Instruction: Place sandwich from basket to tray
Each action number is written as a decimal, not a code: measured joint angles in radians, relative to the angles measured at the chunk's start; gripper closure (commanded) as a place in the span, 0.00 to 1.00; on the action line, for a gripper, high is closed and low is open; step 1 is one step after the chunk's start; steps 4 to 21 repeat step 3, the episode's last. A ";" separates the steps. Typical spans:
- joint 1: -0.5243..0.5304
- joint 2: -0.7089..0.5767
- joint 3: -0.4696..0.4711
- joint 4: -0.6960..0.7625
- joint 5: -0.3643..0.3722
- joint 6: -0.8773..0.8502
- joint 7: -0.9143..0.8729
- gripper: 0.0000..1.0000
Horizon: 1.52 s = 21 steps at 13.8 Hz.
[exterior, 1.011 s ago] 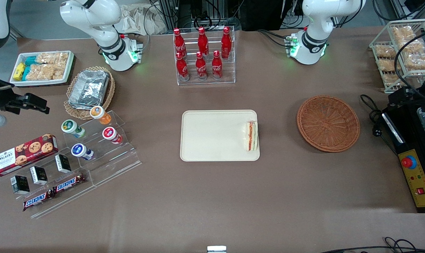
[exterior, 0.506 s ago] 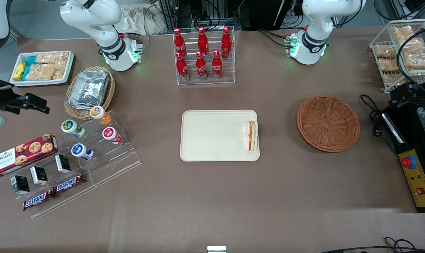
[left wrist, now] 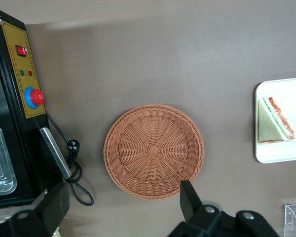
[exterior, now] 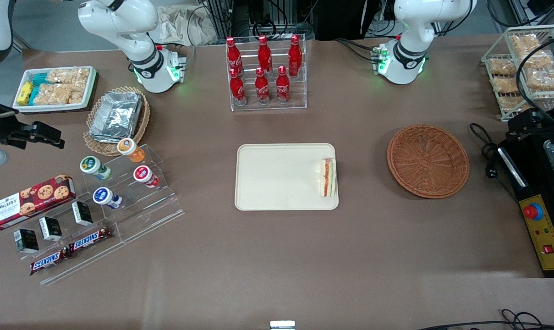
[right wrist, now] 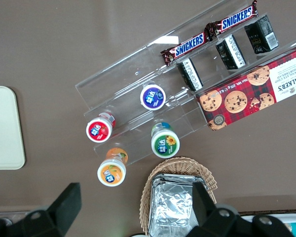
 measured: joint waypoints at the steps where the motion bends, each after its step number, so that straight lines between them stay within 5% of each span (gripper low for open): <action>1: -0.001 0.000 -0.001 0.000 0.000 0.000 0.000 0.00; 21: -0.002 0.000 -0.003 0.000 0.000 0.000 0.000 0.00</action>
